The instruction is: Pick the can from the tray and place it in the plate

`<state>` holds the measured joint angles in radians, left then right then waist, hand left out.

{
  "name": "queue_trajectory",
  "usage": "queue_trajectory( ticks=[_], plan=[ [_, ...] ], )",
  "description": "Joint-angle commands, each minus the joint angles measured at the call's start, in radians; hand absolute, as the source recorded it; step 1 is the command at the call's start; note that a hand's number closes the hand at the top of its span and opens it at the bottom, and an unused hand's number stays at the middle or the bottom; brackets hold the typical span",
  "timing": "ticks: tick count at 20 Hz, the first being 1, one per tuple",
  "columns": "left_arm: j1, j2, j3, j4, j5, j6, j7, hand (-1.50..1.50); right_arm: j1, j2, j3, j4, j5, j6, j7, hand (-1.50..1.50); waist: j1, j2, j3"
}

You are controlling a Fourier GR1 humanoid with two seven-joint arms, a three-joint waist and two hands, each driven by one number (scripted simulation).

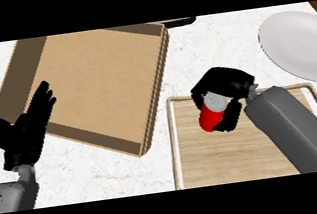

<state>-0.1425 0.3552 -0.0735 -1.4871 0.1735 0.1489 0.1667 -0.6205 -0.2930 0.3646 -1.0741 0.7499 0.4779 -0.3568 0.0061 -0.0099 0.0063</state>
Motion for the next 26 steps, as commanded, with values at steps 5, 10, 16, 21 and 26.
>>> queue_trajectory(
  ticks=[5,10,16,21,26],
  plan=[
    [0.009,-0.01,-0.004,0.017,0.011,-0.016,0.0,0.0,-0.1,0.085,-0.299,0.161,0.052,-0.347,0.555,1.5,0.01,0.025,-0.008],
    [-0.01,-0.011,-0.008,0.016,0.004,-0.014,0.024,0.0,-0.206,0.087,-0.352,0.132,0.181,-0.674,0.696,1.5,0.017,0.022,-0.006],
    [-0.024,-0.054,-0.028,0.045,-0.028,0.015,0.008,0.0,-0.257,0.066,-0.359,0.176,0.388,-0.921,0.9,1.5,0.007,0.021,-0.007],
    [-0.014,-0.025,0.007,0.062,-0.002,-0.048,-0.001,0.0,-0.25,0.061,-0.456,0.24,0.344,-1.03,0.908,1.5,0.007,0.017,-0.006],
    [-0.052,-0.039,0.02,0.096,-0.027,-0.038,-0.007,0.0,-0.261,-0.057,-0.566,0.288,0.237,-1.002,0.829,1.5,0.001,0.015,-0.006]
  ],
)
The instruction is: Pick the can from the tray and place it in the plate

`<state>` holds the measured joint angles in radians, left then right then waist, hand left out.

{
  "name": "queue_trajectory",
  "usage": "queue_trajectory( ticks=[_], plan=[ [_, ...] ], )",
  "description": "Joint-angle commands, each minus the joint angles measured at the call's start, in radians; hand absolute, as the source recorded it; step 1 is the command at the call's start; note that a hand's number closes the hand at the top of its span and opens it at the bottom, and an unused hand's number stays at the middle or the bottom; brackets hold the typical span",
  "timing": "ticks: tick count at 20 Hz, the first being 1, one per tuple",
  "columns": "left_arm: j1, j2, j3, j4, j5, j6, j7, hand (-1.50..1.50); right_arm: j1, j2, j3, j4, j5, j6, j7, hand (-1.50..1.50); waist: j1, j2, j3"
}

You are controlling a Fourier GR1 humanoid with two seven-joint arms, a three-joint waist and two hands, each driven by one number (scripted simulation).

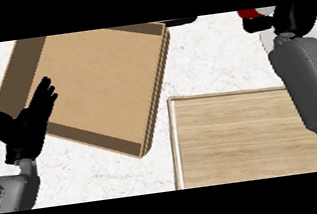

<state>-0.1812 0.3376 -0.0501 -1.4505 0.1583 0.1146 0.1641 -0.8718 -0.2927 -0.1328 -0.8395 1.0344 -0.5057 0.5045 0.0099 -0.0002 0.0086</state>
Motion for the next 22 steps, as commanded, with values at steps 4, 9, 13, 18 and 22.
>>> queue_trajectory(
  ticks=[4,9,13,18,22],
  plan=[
    [0.023,-0.048,-0.004,0.066,-0.013,-0.016,-0.053,0.0,-0.072,-0.127,-0.119,0.18,-0.059,-0.043,-0.066,1.5,0.011,0.009,-0.008],
    [0.009,-0.023,0.008,0.027,-0.013,-0.042,0.001,0.0,0.031,-0.216,-0.193,0.242,-0.163,-0.056,-0.249,1.5,0.005,0.007,-0.007],
    [0.025,-0.035,0.016,0.042,-0.022,-0.039,-0.051,0.0,0.037,-0.266,-0.209,0.403,-0.156,-0.021,-0.299,1.5,0.021,0.014,-0.007],
    [0.048,-0.045,-0.001,0.016,-0.041,-0.035,-0.051,0.0,0.019,-0.294,-0.321,0.479,-0.31,0.148,-0.378,1.5,0.028,0.016,-0.005],
    [-0.022,-0.022,0.045,0.054,-0.008,-0.06,0.001,0.0,0.043,-0.323,-0.314,0.535,-0.315,0.198,-0.549,-1.5,0.024,0.018,-0.005]
  ],
)
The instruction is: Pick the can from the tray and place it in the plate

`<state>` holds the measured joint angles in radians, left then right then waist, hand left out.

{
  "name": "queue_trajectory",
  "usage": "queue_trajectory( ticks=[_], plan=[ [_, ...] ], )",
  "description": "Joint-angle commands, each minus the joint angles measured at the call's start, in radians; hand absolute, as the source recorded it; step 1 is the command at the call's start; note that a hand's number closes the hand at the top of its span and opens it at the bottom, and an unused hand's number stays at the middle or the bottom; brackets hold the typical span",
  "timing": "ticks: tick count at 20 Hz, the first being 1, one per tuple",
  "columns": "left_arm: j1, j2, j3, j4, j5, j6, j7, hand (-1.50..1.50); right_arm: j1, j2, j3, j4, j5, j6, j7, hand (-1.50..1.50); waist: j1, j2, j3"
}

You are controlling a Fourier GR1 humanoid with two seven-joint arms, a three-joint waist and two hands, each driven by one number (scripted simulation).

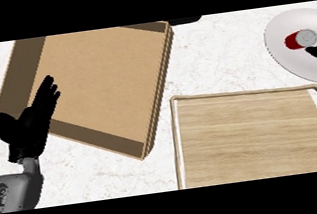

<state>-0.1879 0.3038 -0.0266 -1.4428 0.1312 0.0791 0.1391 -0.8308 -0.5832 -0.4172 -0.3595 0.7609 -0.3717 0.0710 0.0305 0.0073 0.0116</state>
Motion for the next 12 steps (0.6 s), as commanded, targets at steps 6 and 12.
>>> queue_trajectory(
  ticks=[6,12],
  plan=[
    [0.017,-0.026,0.008,0.044,-0.01,0.002,-0.005,0.0,0.009,-0.023,-0.075,-0.016,-0.097,-0.057,-0.329,-1.5,-0.009,0.004,-0.009],
    [0.04,-0.02,0.026,0.019,-0.003,-0.005,0.003,0.0,-0.042,0.025,-0.183,-0.1,-0.28,0.049,-0.49,-1.5,-0.02,-0.005,-0.011]
  ],
)
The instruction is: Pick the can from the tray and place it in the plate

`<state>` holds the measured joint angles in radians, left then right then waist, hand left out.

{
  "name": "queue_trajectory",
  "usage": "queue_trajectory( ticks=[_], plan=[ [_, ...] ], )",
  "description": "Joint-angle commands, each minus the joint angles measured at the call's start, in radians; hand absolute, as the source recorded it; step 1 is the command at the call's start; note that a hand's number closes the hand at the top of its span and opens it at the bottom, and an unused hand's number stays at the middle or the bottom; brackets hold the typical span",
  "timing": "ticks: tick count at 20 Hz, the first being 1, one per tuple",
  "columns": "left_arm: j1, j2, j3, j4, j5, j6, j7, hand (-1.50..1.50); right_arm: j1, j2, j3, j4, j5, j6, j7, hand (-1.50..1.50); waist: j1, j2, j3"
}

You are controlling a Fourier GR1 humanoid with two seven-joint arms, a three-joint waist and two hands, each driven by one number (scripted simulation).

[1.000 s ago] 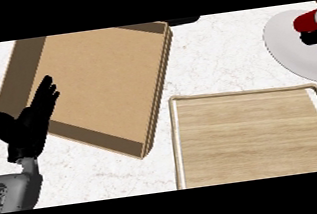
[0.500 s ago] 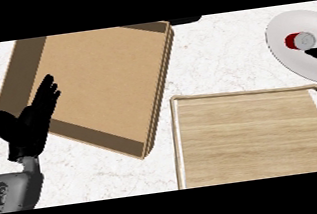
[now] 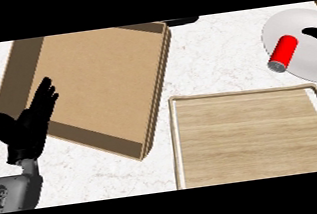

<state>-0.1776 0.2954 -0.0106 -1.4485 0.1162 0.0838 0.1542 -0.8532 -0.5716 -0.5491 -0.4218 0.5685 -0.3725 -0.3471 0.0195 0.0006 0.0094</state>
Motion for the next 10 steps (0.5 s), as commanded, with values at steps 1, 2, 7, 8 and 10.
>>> queue_trajectory(
  ticks=[1,2,7,8,10],
  plan=[
    [0.003,-0.046,-0.036,0.058,-0.034,0.017,-0.013,0.0,-0.071,0.01,-0.059,-0.041,-0.1,0.064,-0.024,-1.5,-0.015,0.002,-0.009],
    [0.021,-0.037,-0.012,0.054,-0.011,0.004,-0.01,0.0,-0.036,0.011,-0.093,-0.033,-0.139,0.066,-0.046,-1.5,-0.013,0.003,-0.009],
    [0.064,-0.036,-0.012,0.011,-0.017,-0.003,-0.03,0.0,-0.048,-0.047,-0.158,0.011,-0.254,0.306,0.086,-1.5,-0.016,-0.002,-0.009],
    [0.052,-0.027,-0.004,0.012,-0.005,-0.008,0.02,0.0,-0.021,0.006,-0.177,-0.007,-0.286,0.289,0.059,-1.5,-0.023,-0.004,-0.009],
    [0.005,-0.023,0.015,0.079,-0.015,-0.02,-0.026,0.0,0.019,-0.028,-0.173,0.003,-0.302,0.352,0.032,-1.5,-0.022,0.002,-0.009]
  ],
)
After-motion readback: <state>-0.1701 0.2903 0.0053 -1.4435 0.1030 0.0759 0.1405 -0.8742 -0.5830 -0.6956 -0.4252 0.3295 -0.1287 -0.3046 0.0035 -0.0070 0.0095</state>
